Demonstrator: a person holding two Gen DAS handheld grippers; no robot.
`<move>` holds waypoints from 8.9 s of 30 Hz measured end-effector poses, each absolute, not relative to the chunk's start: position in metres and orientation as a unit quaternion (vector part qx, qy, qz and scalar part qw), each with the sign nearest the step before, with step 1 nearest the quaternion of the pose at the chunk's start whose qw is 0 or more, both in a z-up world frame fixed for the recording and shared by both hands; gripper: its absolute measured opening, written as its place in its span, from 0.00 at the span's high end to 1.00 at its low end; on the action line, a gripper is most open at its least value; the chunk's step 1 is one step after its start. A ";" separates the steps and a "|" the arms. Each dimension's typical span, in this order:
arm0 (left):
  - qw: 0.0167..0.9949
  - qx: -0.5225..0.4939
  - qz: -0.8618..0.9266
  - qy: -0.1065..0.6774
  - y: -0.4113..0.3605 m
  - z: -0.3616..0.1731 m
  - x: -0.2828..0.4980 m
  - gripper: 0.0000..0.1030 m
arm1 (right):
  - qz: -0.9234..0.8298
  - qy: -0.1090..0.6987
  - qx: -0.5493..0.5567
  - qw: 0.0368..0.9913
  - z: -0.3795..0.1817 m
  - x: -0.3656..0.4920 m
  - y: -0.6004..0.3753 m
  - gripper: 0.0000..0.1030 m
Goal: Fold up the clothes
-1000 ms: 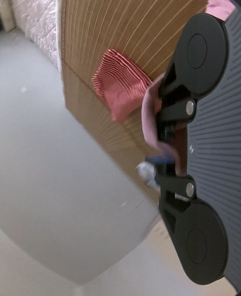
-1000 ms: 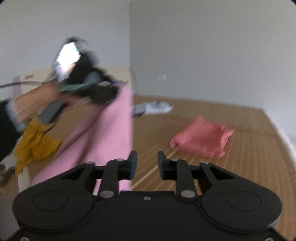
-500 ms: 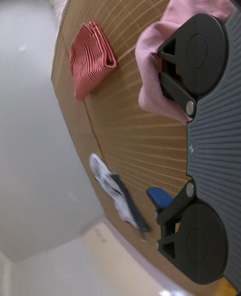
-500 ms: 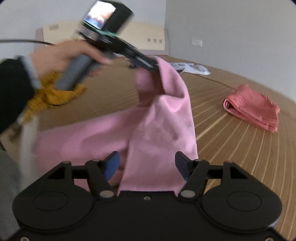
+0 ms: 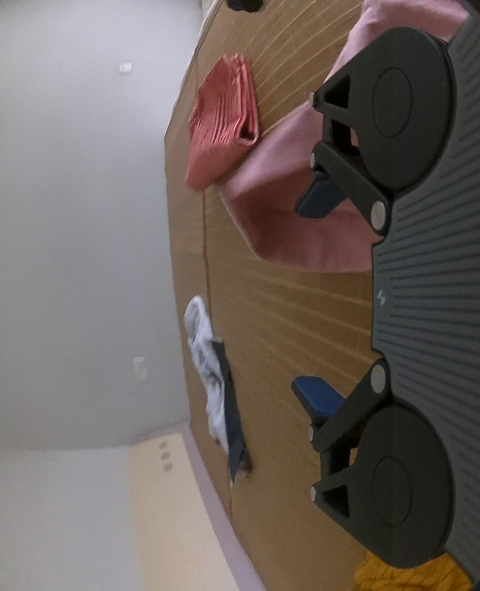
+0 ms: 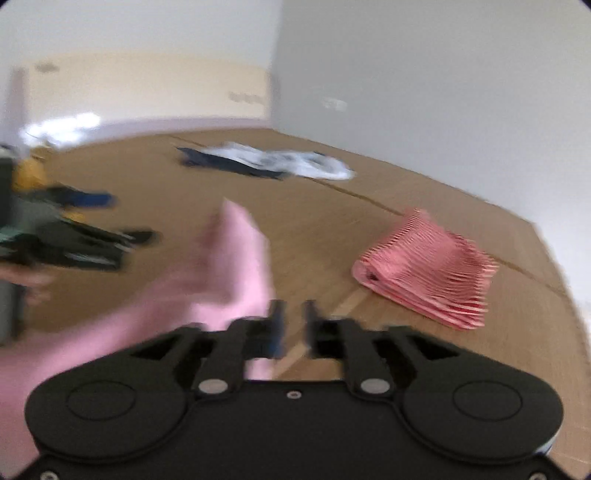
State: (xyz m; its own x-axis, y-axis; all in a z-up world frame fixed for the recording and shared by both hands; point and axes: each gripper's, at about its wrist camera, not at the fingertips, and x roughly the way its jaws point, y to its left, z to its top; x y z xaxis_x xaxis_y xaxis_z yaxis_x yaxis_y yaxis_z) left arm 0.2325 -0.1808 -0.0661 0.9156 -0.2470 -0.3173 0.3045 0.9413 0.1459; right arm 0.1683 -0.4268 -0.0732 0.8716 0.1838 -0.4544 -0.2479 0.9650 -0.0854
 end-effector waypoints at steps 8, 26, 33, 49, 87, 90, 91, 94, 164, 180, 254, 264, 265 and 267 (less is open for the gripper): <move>0.971 0.083 -0.149 0.166 -0.177 -0.075 0.231 0.07 | 0.144 0.285 -0.156 0.935 -0.131 0.152 -0.341 0.36; 0.961 0.040 -0.204 0.183 -0.175 -0.076 0.221 0.07 | -0.100 0.274 -0.129 0.948 -0.068 0.268 -0.507 0.97; 0.958 0.059 -0.199 0.195 -0.178 -0.081 0.222 0.07 | -0.123 0.292 -0.057 0.947 -0.091 0.258 -0.539 0.61; 0.937 0.166 -0.203 0.229 -0.206 -0.106 0.218 0.07 | -0.089 0.341 -0.109 0.929 -0.132 0.170 -0.503 0.97; 0.926 0.308 -0.059 0.212 -0.213 -0.125 0.230 0.07 | 0.110 0.357 -0.157 0.914 -0.138 0.125 -0.431 0.62; 0.944 0.227 -0.075 0.229 -0.192 -0.113 0.236 0.07 | 0.070 0.365 -0.164 0.914 -0.132 0.119 -0.445 0.62; 0.952 0.188 -0.080 0.228 -0.183 -0.106 0.236 0.07 | 0.059 0.363 -0.167 0.915 -0.129 0.118 -0.446 0.62; 0.966 0.065 -0.130 0.214 -0.159 -0.086 0.232 0.07 | 0.088 0.326 -0.128 0.933 -0.111 0.103 -0.437 0.62; 0.936 -0.085 -0.287 0.188 -0.098 -0.038 0.156 0.07 | 0.314 0.255 -0.066 0.912 -0.125 0.093 -0.295 0.85; 0.891 0.190 -0.266 0.315 -0.191 -0.107 0.118 0.07 | 0.067 0.327 0.132 0.933 -0.149 0.010 -0.485 0.42; 0.867 0.145 -0.397 0.264 -0.206 -0.129 0.098 0.07 | -0.215 0.338 -0.017 0.916 -0.130 0.041 -0.628 0.42; 0.866 0.144 -0.398 0.266 -0.206 -0.130 0.099 0.07 | -0.239 0.310 0.098 0.915 -0.116 0.026 -0.675 0.91; 0.866 0.144 -0.399 0.266 -0.206 -0.130 0.099 0.07 | -0.259 0.287 0.123 0.914 -0.110 0.016 -0.685 0.91; 0.865 0.143 -0.399 0.269 -0.206 -0.130 0.100 0.07 | -0.299 0.251 0.165 0.906 -0.100 -0.004 -0.705 0.91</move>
State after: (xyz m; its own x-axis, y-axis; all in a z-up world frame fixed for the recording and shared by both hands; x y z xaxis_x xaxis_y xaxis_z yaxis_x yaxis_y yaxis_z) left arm 0.0999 -0.2059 -0.1303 0.5374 -0.6132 -0.5789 0.7669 0.6409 0.0332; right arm -0.0042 -0.7047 -0.1002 0.6952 -0.4586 -0.5535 0.6245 0.7667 0.1492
